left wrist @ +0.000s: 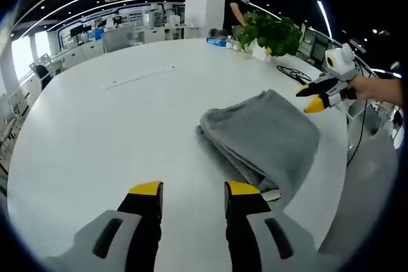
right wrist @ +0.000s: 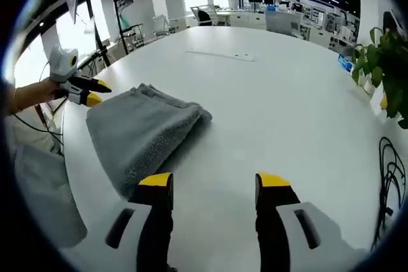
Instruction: Fold the towel on the table until its edges align and the towel forms a compact rectangular stack.
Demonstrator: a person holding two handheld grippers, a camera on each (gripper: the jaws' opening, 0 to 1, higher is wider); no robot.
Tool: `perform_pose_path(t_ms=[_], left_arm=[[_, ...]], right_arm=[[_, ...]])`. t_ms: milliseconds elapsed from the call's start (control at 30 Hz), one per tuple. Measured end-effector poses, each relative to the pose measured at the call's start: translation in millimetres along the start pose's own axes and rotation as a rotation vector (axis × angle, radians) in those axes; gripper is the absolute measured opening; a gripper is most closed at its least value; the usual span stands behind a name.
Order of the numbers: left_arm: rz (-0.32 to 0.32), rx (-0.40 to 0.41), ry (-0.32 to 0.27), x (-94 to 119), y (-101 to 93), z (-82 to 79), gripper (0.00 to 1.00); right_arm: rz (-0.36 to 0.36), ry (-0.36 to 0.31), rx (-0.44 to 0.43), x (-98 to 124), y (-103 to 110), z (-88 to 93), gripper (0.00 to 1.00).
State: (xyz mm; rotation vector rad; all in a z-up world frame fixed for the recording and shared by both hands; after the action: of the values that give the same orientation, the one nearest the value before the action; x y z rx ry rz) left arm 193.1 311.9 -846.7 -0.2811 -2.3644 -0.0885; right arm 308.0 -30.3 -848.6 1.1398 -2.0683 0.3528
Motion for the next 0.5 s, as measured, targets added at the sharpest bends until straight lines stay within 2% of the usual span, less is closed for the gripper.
perform_pose_path(t_ms=[133, 233, 367, 433, 500], left_arm=[[0.031, -0.044, 0.035, 5, -8.5, 7.7, 0.51], [0.056, -0.082, 0.052, 4, -16.1, 8.1, 0.58], [0.099, -0.099, 0.050, 4, -28.2, 8.5, 0.59], [0.104, -0.123, 0.067, 4, -30.5, 11.0, 0.57], [0.116, -0.113, 0.067, 5, -33.1, 12.9, 0.56]], right_arm=[[-0.022, 0.019, 0.009, 5, 8, 10.8, 0.53], [-0.046, 0.016, 0.004, 6, 13, 12.1, 0.54], [-0.079, 0.013, 0.030, 8, 26, 10.7, 0.54], [-0.081, 0.026, 0.072, 8, 30, 11.6, 0.55], [-0.083, 0.033, 0.098, 8, 33, 11.9, 0.55]])
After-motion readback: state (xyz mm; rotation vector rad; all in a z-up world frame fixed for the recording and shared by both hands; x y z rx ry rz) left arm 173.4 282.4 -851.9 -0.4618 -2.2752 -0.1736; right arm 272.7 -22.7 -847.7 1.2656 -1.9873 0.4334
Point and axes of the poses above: the point that each gripper's makers call its tool centre point, and the gripper's own axes: x roughly backward along the fingers, y roughly to its left, z roughly out of its underside, the point moved 6 cm from there along x, roughly backward along the fingers, and after that the axes turned 3 degrees about -z, right-handed, at the moved point
